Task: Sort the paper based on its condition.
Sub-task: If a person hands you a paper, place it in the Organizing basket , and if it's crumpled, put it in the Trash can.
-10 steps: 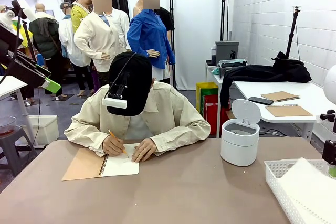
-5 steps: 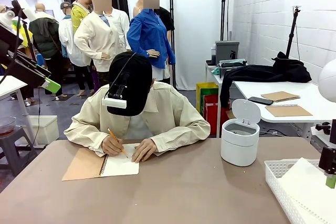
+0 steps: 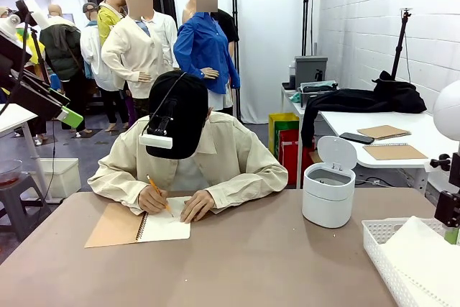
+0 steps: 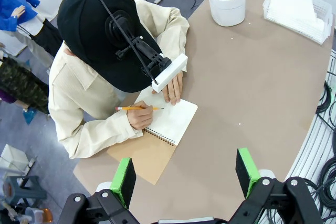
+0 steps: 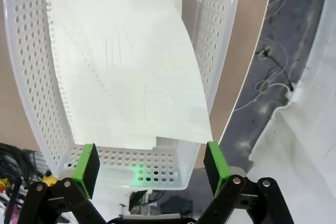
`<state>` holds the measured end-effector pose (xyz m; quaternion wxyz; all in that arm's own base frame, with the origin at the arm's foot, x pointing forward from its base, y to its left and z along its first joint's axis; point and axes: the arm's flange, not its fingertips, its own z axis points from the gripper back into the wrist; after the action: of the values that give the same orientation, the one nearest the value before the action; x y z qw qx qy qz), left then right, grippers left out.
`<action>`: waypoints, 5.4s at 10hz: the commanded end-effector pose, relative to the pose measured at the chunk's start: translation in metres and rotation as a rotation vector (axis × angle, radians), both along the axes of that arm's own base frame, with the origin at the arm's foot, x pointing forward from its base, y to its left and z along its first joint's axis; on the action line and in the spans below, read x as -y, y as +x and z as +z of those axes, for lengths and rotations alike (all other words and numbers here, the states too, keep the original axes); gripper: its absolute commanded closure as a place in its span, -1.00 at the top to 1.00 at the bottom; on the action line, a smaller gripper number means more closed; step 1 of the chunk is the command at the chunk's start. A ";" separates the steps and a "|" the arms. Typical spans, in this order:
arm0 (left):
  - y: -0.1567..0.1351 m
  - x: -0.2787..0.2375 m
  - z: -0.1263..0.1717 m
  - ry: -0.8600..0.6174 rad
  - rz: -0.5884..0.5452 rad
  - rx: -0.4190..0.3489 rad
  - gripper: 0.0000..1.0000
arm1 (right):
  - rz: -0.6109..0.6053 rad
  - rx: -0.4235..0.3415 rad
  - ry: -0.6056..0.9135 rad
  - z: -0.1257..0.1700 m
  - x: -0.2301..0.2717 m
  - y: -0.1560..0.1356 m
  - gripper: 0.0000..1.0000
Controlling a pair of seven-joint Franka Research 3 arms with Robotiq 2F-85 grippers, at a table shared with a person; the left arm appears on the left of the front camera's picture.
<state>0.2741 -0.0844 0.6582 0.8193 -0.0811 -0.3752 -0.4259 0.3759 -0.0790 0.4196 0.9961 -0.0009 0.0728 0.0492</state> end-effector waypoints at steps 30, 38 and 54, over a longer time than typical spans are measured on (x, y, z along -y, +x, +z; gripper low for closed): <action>0.000 -0.001 0.000 0.000 0.002 0.000 1.00 | 0.450 0.138 0.444 0.096 -0.130 -0.023 1.00; 0.000 -0.001 0.000 0.000 0.002 0.000 1.00 | 0.813 0.570 0.689 0.170 -0.270 -0.010 1.00; 0.000 -0.001 0.000 0.000 0.002 0.000 1.00 | 0.999 0.799 0.625 0.212 -0.300 -0.014 1.00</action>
<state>0.2741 -0.0845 0.6582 0.8193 -0.0810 -0.3752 -0.4259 0.3618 0.2201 0.6302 0.7595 0.2247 -0.3251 0.5168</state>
